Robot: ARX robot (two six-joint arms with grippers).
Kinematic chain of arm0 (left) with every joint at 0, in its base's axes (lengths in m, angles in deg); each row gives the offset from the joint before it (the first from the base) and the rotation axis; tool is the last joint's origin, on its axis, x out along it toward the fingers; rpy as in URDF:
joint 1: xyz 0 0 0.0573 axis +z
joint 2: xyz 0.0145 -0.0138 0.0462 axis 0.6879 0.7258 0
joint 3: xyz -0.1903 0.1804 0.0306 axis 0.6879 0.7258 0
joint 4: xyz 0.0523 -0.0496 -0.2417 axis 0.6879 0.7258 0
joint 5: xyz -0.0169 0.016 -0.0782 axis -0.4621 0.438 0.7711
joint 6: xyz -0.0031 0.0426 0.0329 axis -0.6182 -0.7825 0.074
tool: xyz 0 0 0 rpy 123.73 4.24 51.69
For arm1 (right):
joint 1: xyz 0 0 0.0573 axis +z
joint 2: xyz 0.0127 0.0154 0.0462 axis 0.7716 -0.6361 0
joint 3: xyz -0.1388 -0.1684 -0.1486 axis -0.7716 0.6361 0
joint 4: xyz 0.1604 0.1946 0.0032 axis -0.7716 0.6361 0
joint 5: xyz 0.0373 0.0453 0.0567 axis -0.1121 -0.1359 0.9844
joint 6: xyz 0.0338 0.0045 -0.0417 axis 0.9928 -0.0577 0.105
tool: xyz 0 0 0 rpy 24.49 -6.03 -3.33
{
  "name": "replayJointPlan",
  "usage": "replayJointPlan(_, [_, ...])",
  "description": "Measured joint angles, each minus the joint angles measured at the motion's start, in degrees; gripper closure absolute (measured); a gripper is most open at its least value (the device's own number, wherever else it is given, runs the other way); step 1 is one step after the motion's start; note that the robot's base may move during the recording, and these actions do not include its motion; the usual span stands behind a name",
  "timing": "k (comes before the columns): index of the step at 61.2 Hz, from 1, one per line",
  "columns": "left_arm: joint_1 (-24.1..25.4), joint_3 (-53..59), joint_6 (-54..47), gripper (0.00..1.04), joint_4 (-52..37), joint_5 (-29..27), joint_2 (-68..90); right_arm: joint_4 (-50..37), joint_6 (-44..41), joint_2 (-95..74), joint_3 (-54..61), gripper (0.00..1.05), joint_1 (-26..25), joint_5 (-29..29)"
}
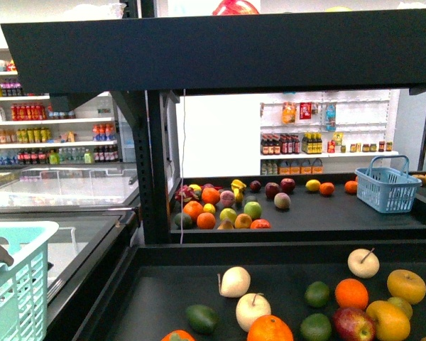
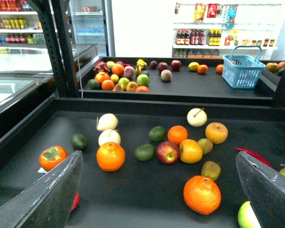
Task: Pick lemon from shelf
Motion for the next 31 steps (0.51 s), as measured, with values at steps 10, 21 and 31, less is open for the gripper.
replayJointPlan(10, [0.00, -0.11, -0.09, 0.08, 1.77, -0.02, -0.90, 0.00, 0.00, 0.00, 0.02, 0.07, 0.00, 0.00])
replayJointPlan(21, [0.00, -0.26, -0.52, 0.08, 5.86, -0.57, -3.78, 0.00, 0.00, 0.00, 0.02, 0.07, 0.00, 0.00])
replayJointPlan(31, [-0.02, -1.38, -1.44, 0.08, 10.36, -1.46, -6.05, 0.00, 0.00, 0.00, 0.02, 0.07, 0.00, 0.00])
